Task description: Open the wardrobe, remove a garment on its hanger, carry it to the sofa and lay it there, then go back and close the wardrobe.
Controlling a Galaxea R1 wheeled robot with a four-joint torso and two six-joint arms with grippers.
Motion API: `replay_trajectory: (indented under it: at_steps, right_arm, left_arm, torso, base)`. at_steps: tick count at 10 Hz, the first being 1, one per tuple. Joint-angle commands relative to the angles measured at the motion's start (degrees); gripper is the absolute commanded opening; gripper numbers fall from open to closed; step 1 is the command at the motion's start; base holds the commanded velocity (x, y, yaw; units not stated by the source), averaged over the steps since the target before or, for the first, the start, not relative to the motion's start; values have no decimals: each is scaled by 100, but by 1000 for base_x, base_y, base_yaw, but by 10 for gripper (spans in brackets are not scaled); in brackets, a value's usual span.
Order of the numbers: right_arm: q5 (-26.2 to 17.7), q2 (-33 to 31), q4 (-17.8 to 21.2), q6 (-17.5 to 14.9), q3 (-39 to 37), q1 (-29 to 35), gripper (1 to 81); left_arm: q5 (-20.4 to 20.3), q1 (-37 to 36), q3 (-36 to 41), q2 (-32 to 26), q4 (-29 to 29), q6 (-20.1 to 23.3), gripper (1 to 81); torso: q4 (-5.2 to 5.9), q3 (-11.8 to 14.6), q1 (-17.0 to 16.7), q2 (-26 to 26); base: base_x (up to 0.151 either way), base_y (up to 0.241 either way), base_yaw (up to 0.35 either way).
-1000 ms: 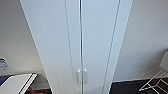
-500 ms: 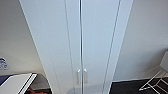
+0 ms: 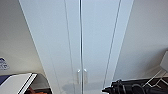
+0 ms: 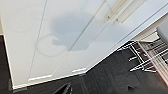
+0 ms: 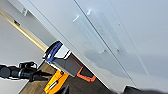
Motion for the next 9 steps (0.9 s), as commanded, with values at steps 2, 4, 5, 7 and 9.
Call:
replay_trajectory:
  at_steps: [2, 4, 5, 7, 9]
  right_arm:
    - [-442, 559, 73, 441, -644, 1318, 811]
    - [-442, 944, 73, 547, -1099, 1441, 811]
    - [-442, 1112, 73, 591, -1284, 1477, 811]
    - [-433, 1455, 73, 608, -1653, 1547, 811]
    - [-442, 1737, 82, 617, -1980, 1626, 811]
  left_arm:
    - [457, -1729, -31, -138, 14, -559, 811]
    - [667, -2178, -215, 352, 14, -682, 811]
    - [774, -2292, -356, 582, 23, -735, 811]
    - [800, -2477, -584, 951, 23, -787, 811]
    - [1010, -2618, -892, 1302, 14, -788, 811]
  torso:
    - [0, -2, 2, -3]
    - [0, -6, 7, -3]
    - [0, -6, 7, -3]
    - [0, -11, 9, -3]
    - [0, -13, 13, -3]
  base:
    - [0, 0, 0]
    - [0, 0, 0]
    - [0, 0, 0]
    - [0, 0, 0]
    - [0, 0, 0]
